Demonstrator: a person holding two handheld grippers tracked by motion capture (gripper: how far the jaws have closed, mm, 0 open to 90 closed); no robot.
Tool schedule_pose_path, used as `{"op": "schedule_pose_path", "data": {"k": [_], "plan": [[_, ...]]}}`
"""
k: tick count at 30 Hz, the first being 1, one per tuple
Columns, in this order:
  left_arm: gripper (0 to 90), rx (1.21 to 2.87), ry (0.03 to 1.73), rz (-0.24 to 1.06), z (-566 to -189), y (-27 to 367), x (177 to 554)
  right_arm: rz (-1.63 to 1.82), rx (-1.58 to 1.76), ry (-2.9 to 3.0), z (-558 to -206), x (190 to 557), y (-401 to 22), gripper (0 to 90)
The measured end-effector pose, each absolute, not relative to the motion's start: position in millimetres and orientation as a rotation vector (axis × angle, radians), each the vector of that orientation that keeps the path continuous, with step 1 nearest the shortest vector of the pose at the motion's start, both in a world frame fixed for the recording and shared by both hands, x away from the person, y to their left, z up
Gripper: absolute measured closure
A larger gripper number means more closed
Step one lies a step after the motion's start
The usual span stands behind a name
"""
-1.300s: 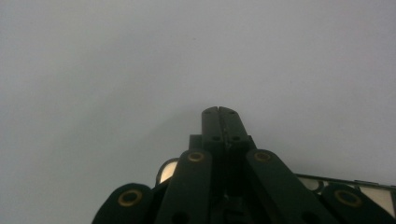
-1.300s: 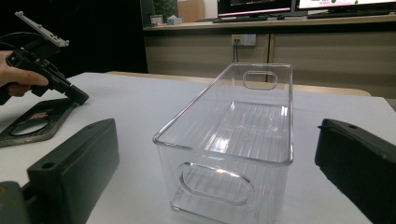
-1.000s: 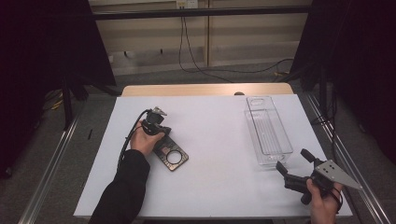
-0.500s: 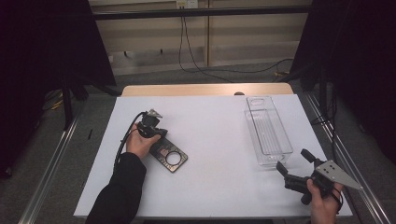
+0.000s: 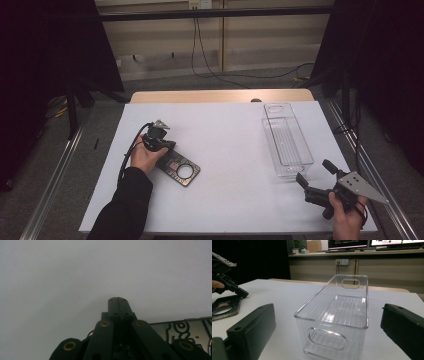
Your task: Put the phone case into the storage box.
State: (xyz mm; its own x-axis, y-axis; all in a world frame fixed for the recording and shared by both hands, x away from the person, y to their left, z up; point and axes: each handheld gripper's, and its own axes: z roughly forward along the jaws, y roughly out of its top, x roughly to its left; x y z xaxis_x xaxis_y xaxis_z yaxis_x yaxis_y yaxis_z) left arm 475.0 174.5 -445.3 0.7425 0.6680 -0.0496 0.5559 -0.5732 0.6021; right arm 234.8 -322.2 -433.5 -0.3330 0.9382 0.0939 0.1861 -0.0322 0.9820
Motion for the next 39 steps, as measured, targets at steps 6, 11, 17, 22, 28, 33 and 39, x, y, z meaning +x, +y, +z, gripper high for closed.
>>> {"op": "schedule_pose_path", "data": {"k": [6,11,17,22,28,33,39], "plan": [[90.0,2.328,0.91,0.251,-446,179,471,1.424,1.21,1.571,-434,235,-323,0.0],[90.0,2.317,0.929,0.239,-445,184,465,1.425,1.205,1.575,-433,235,-322,0.0],[90.0,2.304,0.925,0.237,-446,190,458,1.423,1.205,1.576,-434,235,-322,0.0],[90.0,2.289,0.931,0.236,-447,194,453,1.422,1.206,1.577,-434,235,-322,0.0],[90.0,2.293,0.92,0.235,-447,195,448,1.422,1.203,1.576,-433,235,-322,0.0],[90.0,2.283,0.923,0.217,-447,198,444,1.424,1.202,1.582,-434,235,-322,0.0],[90.0,2.284,0.915,0.211,-446,201,441,1.423,1.202,1.578,-433,235,-322,0.0]]}}
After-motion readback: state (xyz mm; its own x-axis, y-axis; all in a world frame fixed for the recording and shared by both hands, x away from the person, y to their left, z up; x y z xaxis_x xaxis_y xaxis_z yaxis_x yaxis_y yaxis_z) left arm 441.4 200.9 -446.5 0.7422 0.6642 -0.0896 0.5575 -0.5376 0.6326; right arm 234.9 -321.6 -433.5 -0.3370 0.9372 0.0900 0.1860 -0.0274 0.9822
